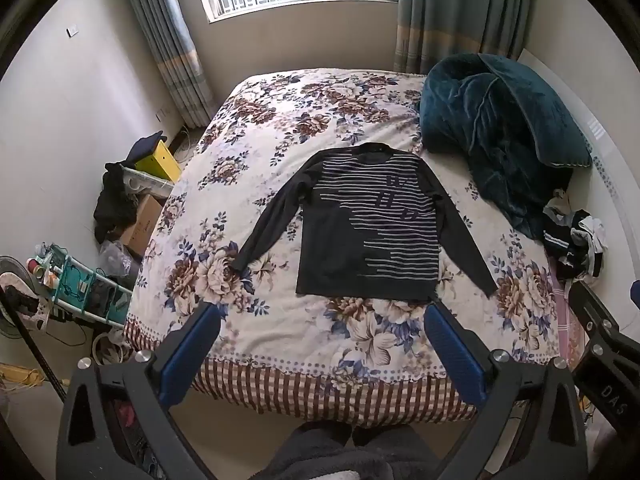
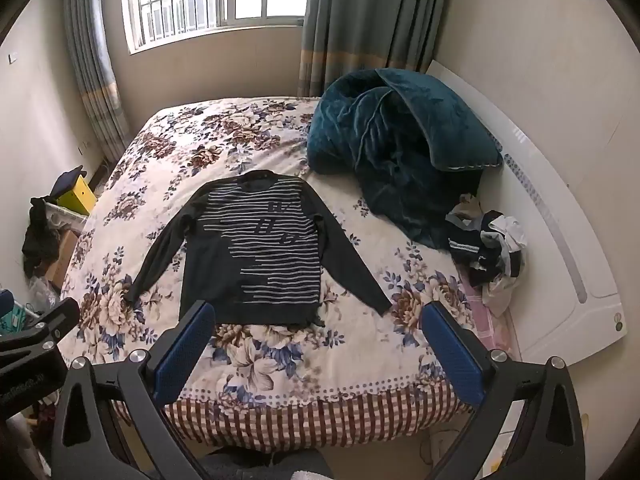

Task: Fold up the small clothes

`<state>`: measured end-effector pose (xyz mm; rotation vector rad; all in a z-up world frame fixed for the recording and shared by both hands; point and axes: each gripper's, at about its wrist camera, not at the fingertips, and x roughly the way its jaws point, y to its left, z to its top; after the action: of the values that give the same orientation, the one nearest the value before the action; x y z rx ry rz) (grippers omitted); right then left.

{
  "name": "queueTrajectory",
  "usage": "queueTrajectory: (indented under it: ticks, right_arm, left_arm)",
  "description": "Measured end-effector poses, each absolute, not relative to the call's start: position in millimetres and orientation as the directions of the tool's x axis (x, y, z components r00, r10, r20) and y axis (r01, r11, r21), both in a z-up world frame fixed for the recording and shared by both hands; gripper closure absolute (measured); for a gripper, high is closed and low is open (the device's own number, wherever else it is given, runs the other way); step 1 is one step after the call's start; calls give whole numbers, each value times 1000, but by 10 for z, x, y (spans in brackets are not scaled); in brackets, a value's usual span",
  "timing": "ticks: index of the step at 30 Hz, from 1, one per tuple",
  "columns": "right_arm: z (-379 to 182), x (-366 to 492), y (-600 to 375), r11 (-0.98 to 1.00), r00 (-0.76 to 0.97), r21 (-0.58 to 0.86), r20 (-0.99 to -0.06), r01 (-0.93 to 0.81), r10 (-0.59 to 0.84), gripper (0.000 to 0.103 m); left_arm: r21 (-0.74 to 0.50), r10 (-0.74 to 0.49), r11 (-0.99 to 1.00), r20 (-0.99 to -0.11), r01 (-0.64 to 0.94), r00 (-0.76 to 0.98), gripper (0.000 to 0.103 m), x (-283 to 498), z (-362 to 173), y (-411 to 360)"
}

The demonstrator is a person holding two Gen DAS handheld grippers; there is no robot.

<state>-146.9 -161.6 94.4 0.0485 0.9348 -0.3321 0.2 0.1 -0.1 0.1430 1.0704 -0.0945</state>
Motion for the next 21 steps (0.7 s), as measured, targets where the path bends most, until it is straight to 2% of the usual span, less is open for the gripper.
queueTrajectory:
  ticks: [21]
  right_arm:
    - [1032, -1407, -1573, 948, 550, -106, -793, 299, -262, 0]
  left_arm:
    - [67, -7, 988, -878, 138, 479, 0, 35, 4, -31]
